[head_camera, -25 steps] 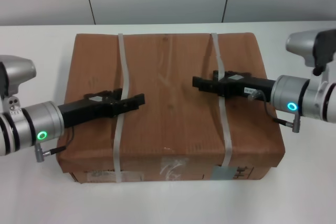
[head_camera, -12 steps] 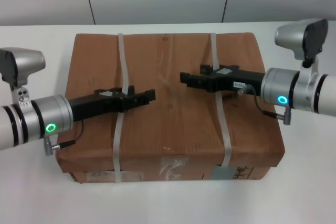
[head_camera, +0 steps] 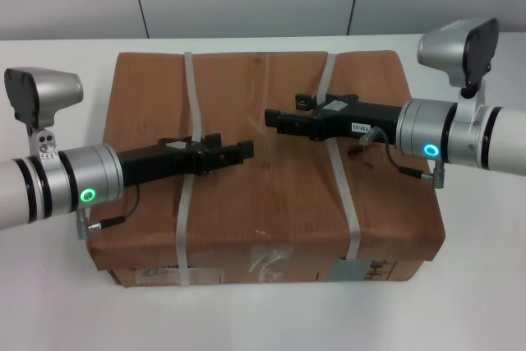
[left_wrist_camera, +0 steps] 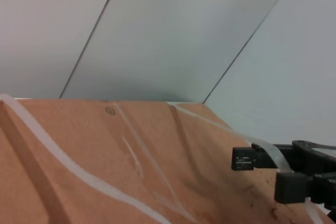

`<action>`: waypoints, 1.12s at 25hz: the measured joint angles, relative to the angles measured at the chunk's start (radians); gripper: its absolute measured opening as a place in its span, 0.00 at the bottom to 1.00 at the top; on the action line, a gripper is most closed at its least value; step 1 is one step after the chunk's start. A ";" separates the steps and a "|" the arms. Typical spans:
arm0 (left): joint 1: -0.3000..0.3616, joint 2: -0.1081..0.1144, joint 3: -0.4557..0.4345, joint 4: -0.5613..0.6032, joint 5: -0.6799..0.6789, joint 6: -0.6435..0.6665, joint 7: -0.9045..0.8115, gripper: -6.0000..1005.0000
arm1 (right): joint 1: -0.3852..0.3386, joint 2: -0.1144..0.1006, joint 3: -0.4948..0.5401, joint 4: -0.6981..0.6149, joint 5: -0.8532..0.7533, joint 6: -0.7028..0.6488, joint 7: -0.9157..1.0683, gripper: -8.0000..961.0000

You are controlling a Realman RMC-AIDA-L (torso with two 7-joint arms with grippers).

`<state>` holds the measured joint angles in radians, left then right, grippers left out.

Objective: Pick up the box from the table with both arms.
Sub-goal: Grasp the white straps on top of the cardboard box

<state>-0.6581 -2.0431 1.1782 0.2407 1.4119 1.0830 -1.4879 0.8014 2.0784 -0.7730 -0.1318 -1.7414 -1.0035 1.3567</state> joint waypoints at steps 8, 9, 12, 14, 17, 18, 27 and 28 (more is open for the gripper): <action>0.000 0.000 -0.002 0.001 -0.003 0.000 -0.002 0.78 | 0.003 0.000 0.007 0.027 0.030 0.010 -0.069 0.85; -0.001 0.000 -0.003 0.001 -0.003 -0.001 -0.002 0.78 | 0.003 0.000 0.007 0.033 0.040 0.013 -0.083 0.84; -0.001 0.000 -0.005 0.002 -0.003 -0.003 -0.002 0.69 | 0.003 0.000 0.007 0.040 0.055 0.028 -0.116 0.82; -0.002 0.000 -0.006 0.003 -0.004 -0.003 0.001 0.64 | 0.004 0.000 0.006 0.044 0.058 0.033 -0.137 0.80; -0.003 0.000 -0.004 0.003 -0.004 -0.001 0.005 0.61 | 0.001 0.000 0.006 0.047 0.069 0.033 -0.168 0.76; -0.003 0.000 -0.004 0.003 -0.004 -0.001 0.008 0.61 | -0.001 0.000 0.006 0.048 0.074 0.033 -0.175 0.75; 0.001 -0.001 0.000 0.005 0.001 -0.001 0.013 0.39 | -0.011 0.000 0.006 0.049 0.093 0.028 -0.194 0.64; 0.001 -0.001 0.000 0.005 0.001 -0.001 0.015 0.37 | -0.011 0.000 0.006 0.049 0.094 0.028 -0.194 0.63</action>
<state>-0.6570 -2.0436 1.1781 0.2454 1.4133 1.0817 -1.4731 0.7900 2.0784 -0.7670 -0.0827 -1.6478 -0.9754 1.1623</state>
